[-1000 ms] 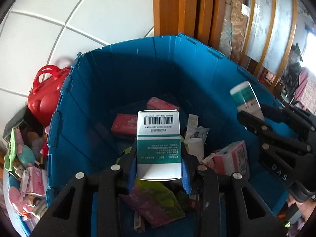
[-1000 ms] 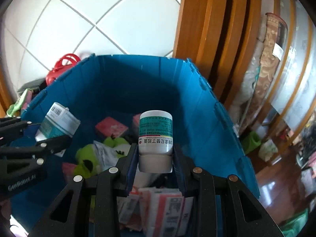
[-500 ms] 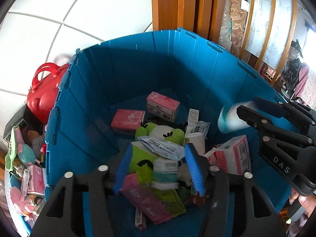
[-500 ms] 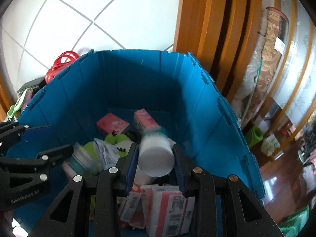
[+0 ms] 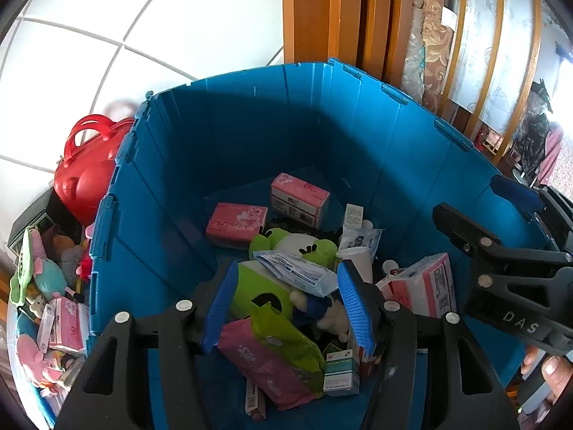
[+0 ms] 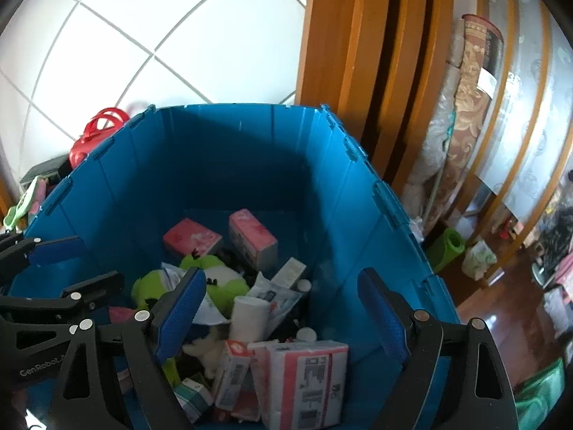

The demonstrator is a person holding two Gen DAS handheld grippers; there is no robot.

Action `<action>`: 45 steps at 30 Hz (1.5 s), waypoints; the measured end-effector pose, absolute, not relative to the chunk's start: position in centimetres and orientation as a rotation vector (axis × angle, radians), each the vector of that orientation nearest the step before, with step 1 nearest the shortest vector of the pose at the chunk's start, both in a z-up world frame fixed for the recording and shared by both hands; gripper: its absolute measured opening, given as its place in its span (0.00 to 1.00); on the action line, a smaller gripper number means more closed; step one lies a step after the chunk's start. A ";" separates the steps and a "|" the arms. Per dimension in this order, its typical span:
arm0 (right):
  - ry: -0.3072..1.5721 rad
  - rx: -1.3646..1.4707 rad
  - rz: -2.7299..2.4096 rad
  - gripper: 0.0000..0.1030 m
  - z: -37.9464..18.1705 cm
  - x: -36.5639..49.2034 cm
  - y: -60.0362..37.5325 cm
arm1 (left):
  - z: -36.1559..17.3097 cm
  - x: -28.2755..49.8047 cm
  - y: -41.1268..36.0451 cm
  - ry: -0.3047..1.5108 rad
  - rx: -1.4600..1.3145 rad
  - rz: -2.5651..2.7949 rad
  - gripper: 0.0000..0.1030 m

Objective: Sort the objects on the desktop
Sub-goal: 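Lower the white-green box and white jar into the blue bin, opening both tools, then move both tools back to the pile on the bed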

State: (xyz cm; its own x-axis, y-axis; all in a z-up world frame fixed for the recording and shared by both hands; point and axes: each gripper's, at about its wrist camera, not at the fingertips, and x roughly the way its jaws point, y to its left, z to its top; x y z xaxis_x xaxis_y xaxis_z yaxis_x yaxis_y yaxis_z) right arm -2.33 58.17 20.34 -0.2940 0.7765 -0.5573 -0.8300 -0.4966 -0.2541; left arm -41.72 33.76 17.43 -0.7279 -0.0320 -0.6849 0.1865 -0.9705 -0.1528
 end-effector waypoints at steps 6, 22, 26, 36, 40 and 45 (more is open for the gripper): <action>0.208 -0.662 1.883 0.97 21.0 -0.9 58.2 | 18.8 -38.9 33.4 0.276 0.828 -2.797 0.56; 0.201 -0.503 2.078 1.00 22.9 -4.6 49.6 | 17.6 -18.4 19.8 0.379 0.375 -2.551 0.74; 0.140 -0.462 2.209 1.00 24.1 -9.1 43.8 | 14.1 -13.5 14.4 0.405 0.409 -2.413 0.74; 0.146 -0.674 2.443 1.00 18.8 -24.7 34.7 | 0.3 -0.5 -1.5 0.656 0.626 -2.021 0.74; 0.264 -0.891 2.379 1.00 11.0 -30.7 36.1 | -5.7 3.7 -5.6 0.763 0.694 -1.883 0.74; 0.340 -1.089 2.268 1.00 3.0 -34.8 37.2 | -12.3 7.2 -11.2 0.922 0.731 -1.718 0.74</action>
State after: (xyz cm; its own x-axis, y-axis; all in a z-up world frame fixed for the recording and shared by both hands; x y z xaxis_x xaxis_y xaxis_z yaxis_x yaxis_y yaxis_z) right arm -34.80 37.16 2.97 -0.4885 0.4013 -0.7748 -0.6110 -0.7912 -0.0245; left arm 7.19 -11.22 -12.29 -0.3053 -0.4880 -0.8177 0.9512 -0.1974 -0.2374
